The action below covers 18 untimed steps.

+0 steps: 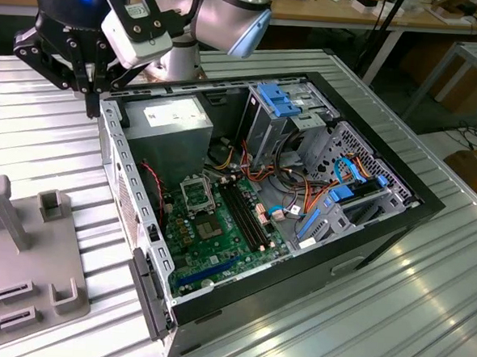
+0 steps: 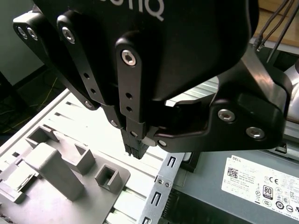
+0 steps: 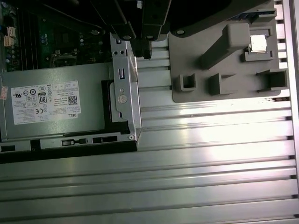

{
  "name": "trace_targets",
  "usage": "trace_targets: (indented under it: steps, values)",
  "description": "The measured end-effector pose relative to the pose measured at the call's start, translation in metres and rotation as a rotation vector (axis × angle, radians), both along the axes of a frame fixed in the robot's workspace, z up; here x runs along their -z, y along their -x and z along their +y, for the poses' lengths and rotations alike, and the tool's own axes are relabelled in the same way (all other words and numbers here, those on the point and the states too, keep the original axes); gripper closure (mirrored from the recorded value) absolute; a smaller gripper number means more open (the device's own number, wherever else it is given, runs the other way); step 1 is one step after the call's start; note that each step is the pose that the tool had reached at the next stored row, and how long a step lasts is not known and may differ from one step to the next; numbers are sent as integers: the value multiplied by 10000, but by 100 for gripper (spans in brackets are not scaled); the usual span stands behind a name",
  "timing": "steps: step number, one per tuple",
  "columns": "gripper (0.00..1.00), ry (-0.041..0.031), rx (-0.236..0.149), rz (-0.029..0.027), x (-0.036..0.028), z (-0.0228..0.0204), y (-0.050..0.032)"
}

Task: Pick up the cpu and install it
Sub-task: 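Reach for the cpu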

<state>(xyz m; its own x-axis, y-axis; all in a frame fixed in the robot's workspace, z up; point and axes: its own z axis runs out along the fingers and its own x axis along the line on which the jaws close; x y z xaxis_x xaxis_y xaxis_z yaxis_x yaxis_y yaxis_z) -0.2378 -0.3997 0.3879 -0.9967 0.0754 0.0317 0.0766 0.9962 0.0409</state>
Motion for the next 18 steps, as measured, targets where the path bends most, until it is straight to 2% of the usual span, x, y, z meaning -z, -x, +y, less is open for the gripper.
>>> trace_targets:
  steps: [9, 18]
  values:
    - [89, 0, 0, 0, 0, -14, 77]
    - [89, 1, -2, 1, 0, -18, 90]
